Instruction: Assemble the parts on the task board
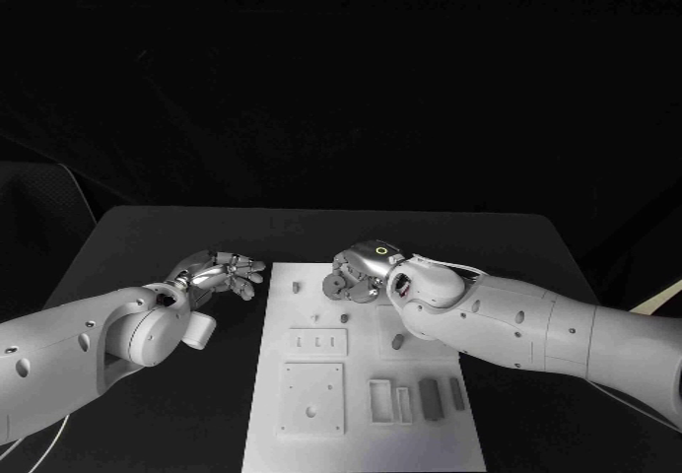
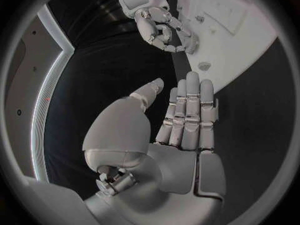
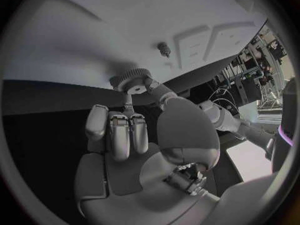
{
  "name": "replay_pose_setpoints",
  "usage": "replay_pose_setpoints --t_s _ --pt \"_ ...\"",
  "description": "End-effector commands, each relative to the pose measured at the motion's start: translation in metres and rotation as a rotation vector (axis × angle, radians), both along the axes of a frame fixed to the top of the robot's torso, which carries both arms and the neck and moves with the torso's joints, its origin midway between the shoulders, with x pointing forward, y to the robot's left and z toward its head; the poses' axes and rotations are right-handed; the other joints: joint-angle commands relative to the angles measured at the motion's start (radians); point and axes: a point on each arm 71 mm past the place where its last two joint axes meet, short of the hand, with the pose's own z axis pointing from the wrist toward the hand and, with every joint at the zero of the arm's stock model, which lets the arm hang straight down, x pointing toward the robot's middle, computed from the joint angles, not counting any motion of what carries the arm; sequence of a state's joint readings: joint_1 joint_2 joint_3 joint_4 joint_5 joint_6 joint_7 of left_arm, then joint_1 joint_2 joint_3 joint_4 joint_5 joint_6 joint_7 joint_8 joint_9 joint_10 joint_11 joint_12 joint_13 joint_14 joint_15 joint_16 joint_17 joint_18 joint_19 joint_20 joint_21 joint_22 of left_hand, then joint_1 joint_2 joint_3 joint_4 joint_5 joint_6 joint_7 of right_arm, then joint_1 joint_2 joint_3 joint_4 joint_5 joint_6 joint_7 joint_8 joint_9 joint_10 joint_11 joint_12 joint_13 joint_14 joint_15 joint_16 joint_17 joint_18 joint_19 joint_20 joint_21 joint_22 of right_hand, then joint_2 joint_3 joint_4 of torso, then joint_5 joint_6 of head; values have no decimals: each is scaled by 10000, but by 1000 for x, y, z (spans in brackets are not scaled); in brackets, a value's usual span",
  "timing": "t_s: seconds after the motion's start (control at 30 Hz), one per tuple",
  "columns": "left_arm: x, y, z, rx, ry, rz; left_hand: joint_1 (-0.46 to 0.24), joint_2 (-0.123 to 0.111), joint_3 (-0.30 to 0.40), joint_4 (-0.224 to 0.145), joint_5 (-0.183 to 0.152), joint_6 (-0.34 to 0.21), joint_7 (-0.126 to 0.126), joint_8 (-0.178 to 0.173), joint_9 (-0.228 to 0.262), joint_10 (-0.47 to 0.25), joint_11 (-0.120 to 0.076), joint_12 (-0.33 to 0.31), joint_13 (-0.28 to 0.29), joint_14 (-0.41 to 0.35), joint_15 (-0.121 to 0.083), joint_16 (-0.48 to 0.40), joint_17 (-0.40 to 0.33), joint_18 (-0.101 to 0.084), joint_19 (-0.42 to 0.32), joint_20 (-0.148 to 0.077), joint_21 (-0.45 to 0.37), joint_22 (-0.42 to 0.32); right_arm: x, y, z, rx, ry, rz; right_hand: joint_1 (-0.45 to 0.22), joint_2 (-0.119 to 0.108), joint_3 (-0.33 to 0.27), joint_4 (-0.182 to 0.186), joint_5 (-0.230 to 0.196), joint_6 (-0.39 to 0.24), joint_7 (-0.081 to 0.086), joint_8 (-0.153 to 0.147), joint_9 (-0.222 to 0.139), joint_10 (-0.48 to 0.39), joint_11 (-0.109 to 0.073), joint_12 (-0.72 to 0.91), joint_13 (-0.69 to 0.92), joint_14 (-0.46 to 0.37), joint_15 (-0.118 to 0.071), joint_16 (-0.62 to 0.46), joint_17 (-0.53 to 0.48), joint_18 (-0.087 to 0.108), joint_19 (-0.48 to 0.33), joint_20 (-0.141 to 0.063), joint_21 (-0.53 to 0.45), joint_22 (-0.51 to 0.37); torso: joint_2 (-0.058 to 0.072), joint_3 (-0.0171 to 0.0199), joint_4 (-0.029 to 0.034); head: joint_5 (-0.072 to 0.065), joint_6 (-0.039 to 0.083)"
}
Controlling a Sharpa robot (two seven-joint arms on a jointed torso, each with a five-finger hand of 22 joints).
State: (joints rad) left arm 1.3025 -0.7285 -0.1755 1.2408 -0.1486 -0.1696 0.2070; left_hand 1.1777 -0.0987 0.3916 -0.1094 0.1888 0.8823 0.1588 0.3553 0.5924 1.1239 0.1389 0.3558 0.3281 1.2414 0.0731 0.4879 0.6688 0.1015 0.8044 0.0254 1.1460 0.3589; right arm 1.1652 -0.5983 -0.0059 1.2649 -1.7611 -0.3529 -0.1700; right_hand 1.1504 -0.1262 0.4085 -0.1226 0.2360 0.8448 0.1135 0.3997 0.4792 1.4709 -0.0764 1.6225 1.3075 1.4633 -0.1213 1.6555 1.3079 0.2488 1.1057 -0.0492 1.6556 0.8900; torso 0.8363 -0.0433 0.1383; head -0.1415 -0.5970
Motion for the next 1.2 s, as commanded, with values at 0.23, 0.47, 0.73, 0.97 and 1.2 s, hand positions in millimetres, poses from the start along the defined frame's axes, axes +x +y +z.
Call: replay_pose_setpoints --t_s 0.23,0.47,0.73,0.97,1.2 --pt "0 -1 1 -83 -45 -121 62 51 -39 5 -11 -57 6 -49 -18 -55 0 -63 -8 -24 40 -68 17 125 55 37 -46 -13 -7 -3 -27 -997 819 0 34 -10 -20 58 17 511 413 25 5 864 -54 -45 266 3273 66 1880 4475 130 32 35 1287 16 -3 -12 18 -5 -27" --pt "0 -2 1 -91 -43 -144 62 52 -40 5 -11 -58 6 -50 -18 -56 0 -64 -8 -24 40 -69 19 125 56 38 -47 -13 -8 0 -29 -1315 634 121 54 -62 -26 31 2 517 403 11 -1 846 -52 -67 230 3256 67 1872 4451 130 28 37 1281 19 -4 -5 13 0 -20" --pt "0 -2 1 -87 -40 -140 62 52 -41 6 -11 -58 7 -52 -19 -58 1 -67 -8 -24 40 -72 22 125 56 38 -48 -14 -9 -1 -30 -1630 336 150 327 -143 25 -116 -43 523 355 -55 -30 815 -41 -128 136 3248 74 1863 4438 130 1 36 1253 28 -6 -3 8 -12 -6" --pt "0 -2 0 -85 -36 -135 62 53 -42 6 -11 -59 8 -54 -20 -59 1 -68 -8 -24 40 -73 24 125 56 39 -48 -15 -8 -1 -31 -1522 484 146 349 -156 26 -124 -45 524 350 -61 -32 815 -39 -131 133 3252 75 1865 4442 130 -2 36 1251 29 -4 -2 11 -31 -10" --pt "0 -2 0 -90 -33 -152 62 53 -42 7 -11 -60 8 -56 -21 -60 1 -70 -7 -24 40 -75 26 125 56 39 -49 -16 -7 -4 -31 -1322 502 71 255 -262 -123 -17 -107 55 344 -411 -192 821 9 -190 64 3237 97 1851 4419 130 -25 75 1223 45 -3 -3 11 -37 2"
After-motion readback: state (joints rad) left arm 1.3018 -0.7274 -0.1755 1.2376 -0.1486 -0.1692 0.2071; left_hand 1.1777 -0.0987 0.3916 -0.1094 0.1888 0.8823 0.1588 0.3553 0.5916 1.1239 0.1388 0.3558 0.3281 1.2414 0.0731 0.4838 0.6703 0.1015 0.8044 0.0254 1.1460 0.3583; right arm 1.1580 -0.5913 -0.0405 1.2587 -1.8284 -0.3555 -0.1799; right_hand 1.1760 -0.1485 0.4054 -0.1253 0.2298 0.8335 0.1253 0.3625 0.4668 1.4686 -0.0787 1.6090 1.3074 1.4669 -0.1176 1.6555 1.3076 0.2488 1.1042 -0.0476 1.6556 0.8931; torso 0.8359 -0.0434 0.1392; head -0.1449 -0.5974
